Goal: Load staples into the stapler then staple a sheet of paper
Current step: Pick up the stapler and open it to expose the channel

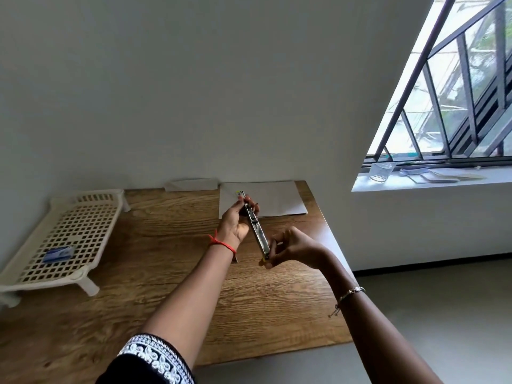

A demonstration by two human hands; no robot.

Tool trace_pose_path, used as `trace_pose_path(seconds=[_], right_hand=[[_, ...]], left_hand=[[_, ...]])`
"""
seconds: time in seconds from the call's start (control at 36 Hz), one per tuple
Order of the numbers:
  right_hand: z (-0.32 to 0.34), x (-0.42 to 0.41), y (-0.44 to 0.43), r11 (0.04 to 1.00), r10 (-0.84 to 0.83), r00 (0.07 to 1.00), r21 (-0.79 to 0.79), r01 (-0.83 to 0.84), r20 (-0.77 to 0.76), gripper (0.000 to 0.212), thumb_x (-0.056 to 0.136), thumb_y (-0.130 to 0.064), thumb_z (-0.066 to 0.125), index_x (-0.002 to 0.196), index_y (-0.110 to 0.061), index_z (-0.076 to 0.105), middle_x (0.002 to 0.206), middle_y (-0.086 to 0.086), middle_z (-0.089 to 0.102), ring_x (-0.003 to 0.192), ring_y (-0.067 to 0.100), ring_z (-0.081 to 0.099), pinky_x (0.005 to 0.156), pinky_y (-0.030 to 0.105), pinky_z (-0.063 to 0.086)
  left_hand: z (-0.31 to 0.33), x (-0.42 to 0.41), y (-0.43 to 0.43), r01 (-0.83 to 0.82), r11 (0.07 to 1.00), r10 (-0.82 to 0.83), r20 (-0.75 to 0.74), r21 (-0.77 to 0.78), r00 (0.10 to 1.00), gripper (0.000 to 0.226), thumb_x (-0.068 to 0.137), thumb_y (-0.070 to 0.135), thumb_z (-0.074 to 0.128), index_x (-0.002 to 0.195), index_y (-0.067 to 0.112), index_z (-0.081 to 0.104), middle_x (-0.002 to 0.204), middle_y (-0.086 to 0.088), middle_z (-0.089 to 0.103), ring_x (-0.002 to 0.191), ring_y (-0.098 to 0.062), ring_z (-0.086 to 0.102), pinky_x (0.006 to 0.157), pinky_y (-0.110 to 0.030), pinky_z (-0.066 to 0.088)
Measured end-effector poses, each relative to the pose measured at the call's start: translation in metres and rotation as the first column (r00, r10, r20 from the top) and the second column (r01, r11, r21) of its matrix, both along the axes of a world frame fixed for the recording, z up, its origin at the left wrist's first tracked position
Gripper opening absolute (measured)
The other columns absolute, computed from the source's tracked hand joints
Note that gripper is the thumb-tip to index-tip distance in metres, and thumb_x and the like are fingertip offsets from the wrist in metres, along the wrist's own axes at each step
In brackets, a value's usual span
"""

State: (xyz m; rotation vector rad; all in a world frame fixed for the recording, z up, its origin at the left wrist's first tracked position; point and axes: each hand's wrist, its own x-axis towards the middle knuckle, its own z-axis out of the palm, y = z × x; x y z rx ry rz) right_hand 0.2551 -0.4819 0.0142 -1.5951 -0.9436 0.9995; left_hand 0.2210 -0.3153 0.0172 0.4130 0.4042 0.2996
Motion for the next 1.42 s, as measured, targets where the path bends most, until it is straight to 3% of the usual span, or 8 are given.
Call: trace_pose_path(seconds=[0.22, 0.47, 0.69, 0.97, 1.08, 1.19, 1.33, 1.42], right_hand=[[0.022, 0.009, 0.006, 0.983, -0.186, 0.977, 0.029, 0.184, 0.106, 0.01, 0.079, -0.01, 0.068, 0.077, -0.019, 0.071, 0.076, 0.0, 0.072, 0.07, 0.017, 0.065, 0.06, 0.023, 0.055], [0.041, 0.009, 0.034, 0.812, -0.58, 0.703, 0.362, 0.458, 0.411, 0.003, 0.078, -0.007, 0.069, 0.08, -0.006, 0.071, 0.067, 0.0, 0.07, 0.045, -0.005, 0.061, 0.045, 0.006, 0.043], [0.043, 0.011, 0.049, 0.791, -0.605, 0.514, 0.389, 0.472, 0.608, 0.013, 0.079, -0.018, 0.07, 0.091, -0.012, 0.072, 0.085, 0.007, 0.065, 0.066, 0.021, 0.063, 0.058, 0.02, 0.048], [0.05, 0.005, 0.061, 0.828, -0.554, 0.545, 0.352, 0.436, 0.629, 0.021, 0.083, -0.023, 0.065, 0.101, -0.013, 0.071, 0.084, -0.003, 0.05, 0.07, 0.014, 0.057, 0.059, 0.049, 0.057], [0.055, 0.003, 0.062, 0.846, -0.52, 0.519, 0.323, 0.425, 0.679, 0.022, 0.085, -0.025, 0.063, 0.102, -0.014, 0.069, 0.094, 0.005, 0.056, 0.071, 0.018, 0.059, 0.064, 0.042, 0.057], [0.057, 0.004, 0.063, 0.862, -0.491, 0.496, 0.314, 0.399, 0.716, 0.018, 0.085, -0.022, 0.063, 0.099, -0.012, 0.067, 0.098, 0.005, 0.056, 0.073, 0.011, 0.054, 0.063, 0.03, 0.052], [0.055, 0.005, 0.065, 0.894, -0.43, 0.52, 0.269, 0.358, 0.738, 0.013, 0.085, -0.015, 0.062, 0.096, -0.008, 0.066, 0.1, 0.01, 0.053, 0.081, 0.016, 0.054, 0.065, 0.026, 0.047], [0.052, 0.004, 0.066, 0.91, -0.399, 0.531, 0.253, 0.328, 0.747, 0.008, 0.085, -0.012, 0.062, 0.087, -0.005, 0.064, 0.096, 0.011, 0.051, 0.092, 0.022, 0.051, 0.072, 0.028, 0.046]], left_hand=[[0.009, -0.014, -0.012, 0.058, 0.996, -0.057, 0.018, -0.071, 0.998, 0.028, 0.1, 0.011, 0.034, 0.081, 0.002, 0.054, 0.052, -0.006, 0.068, 0.048, -0.014, 0.068, 0.051, -0.032, 0.058], [0.022, -0.021, -0.021, 0.164, 0.985, -0.163, -0.008, 0.058, 0.987, 0.03, 0.101, 0.012, 0.033, 0.085, 0.003, 0.057, 0.058, -0.005, 0.073, 0.055, -0.014, 0.071, 0.072, -0.037, 0.056], [0.028, -0.023, -0.014, 0.17, 0.983, -0.169, -0.011, 0.067, 0.985, 0.027, 0.099, 0.013, 0.037, 0.084, 0.003, 0.058, 0.058, -0.007, 0.073, 0.056, -0.014, 0.072, 0.095, -0.045, 0.041], [0.031, -0.024, -0.01, 0.165, 0.978, -0.157, -0.07, 0.127, 0.985, 0.024, 0.098, 0.011, 0.042, 0.081, 0.006, 0.058, 0.053, -0.002, 0.07, 0.052, -0.01, 0.07, 0.074, -0.037, 0.05], [0.03, -0.024, -0.008, 0.163, 0.979, -0.152, -0.095, 0.121, 0.984, 0.022, 0.097, 0.012, 0.045, 0.081, 0.005, 0.059, 0.052, -0.002, 0.07, 0.051, -0.009, 0.069, 0.065, -0.033, 0.058], [0.031, -0.025, -0.008, 0.154, 0.979, -0.143, -0.088, 0.133, 0.986, 0.022, 0.097, 0.01, 0.044, 0.082, 0.005, 0.059, 0.053, -0.003, 0.071, 0.052, -0.011, 0.07, 0.08, -0.04, 0.05], [0.037, -0.029, -0.007, 0.132, 0.984, -0.12, -0.095, 0.124, 0.988, 0.025, 0.098, 0.012, 0.042, 0.079, 0.003, 0.057, 0.047, -0.003, 0.068, 0.044, -0.01, 0.067, 0.044, -0.023, 0.056], [0.039, -0.028, -0.007, 0.133, 0.978, -0.118, -0.101, 0.162, 0.988, 0.028, 0.099, 0.015, 0.039, 0.079, 0.004, 0.056, 0.046, -0.002, 0.067, 0.041, -0.008, 0.065, 0.041, -0.017, 0.053]])
